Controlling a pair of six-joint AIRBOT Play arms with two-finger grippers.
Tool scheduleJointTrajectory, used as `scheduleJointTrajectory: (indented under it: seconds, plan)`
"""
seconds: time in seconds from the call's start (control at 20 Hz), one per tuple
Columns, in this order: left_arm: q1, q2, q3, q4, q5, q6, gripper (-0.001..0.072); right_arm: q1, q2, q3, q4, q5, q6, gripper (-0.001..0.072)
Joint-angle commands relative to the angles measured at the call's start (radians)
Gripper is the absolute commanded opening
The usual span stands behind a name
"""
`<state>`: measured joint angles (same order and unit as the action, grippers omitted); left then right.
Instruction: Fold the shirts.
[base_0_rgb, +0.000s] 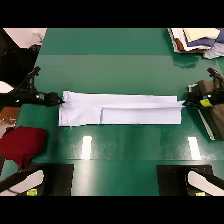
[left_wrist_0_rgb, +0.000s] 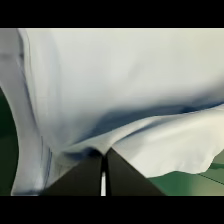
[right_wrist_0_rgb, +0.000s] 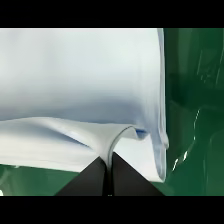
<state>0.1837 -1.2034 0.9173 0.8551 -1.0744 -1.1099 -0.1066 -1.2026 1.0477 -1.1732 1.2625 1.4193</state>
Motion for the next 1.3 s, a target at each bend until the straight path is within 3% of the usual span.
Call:
scheduleJointTrajectory:
  seconds: [0.0,0.15,0.2,0.25,0.3,0.35,0.5,0.55,0.6,0.65,0.7,0.75,1.15,1.25]
  plan:
    - [-0.06,-0.157,0.098,-0.022,0.085,0.044,0.0024,0.036,-0.145,0.101,0.005,-0.025,0.017,0.0013]
    - [-0.064,-0.188,0.139,-0.018,0.155,-0.03,0.0029,0.026,-0.226,0.159,0.059,-0.041,0.042,0.0046]
    - [-0.053,-0.188,0.151,-0.017,0.166,-0.054,0.0237,0.009,-0.248,0.178,0.103,-0.056,0.041,0.0172]
    - [-0.04,-0.188,0.164,-0.018,0.166,-0.074,0.0497,-0.005,-0.269,0.202,0.158,-0.064,0.035,0.0288]
    - [-0.027,-0.188,0.178,-0.018,0.16,-0.096,0.0557,-0.021,-0.287,0.226,0.195,-0.063,0.024,0.0388]
    - [-0.018,-0.188,0.194,-0.018,0.142,-0.098,0.0552,-0.038,-0.3,0.249,0.216,-0.047,0.014,0.0418]
    - [-0.014,-0.188,0.23,-0.024,0.04,-0.095,0.055,-0.084,-0.306,0.27,0.203,0.058,-0.054,0.0419]
    - [-0.015,-0.188,0.234,-0.025,0.004,-0.095,0.0454,-0.108,-0.306,0.26,0.204,0.104,-0.075,0.0419]
    - [-0.014,-0.188,0.233,-0.024,-0.033,-0.093,0.0222,-0.132,-0.304,0.243,0.204,0.143,-0.096,0.0419]
    - [-0.014,-0.188,0.233,-0.024,-0.061,-0.077,0.0047,-0.157,-0.304,0.215,0.204,0.161,-0.116,0.0468]
    - [-0.015,-0.188,0.233,-0.026,-0.084,-0.061,0.0025,-0.18,-0.304,0.182,0.204,0.159,-0.123,0.0589]
    - [-0.017,-0.188,0.233,-0.025,-0.095,-0.061,0.0025,-0.205,-0.304,0.143,0.206,0.15,-0.124,0.0637]
    - [-0.019,-0.189,0.233,-0.025,-0.105,-0.072,0.0024,-0.225,-0.409,0.024,0.307,0.095,-0.27,0.0626]
    - [-0.034,-0.189,0.233,-0.025,-0.108,-0.074,0.0024,-0.184,-0.441,0.044,0.317,0.1,-0.27,0.0556]
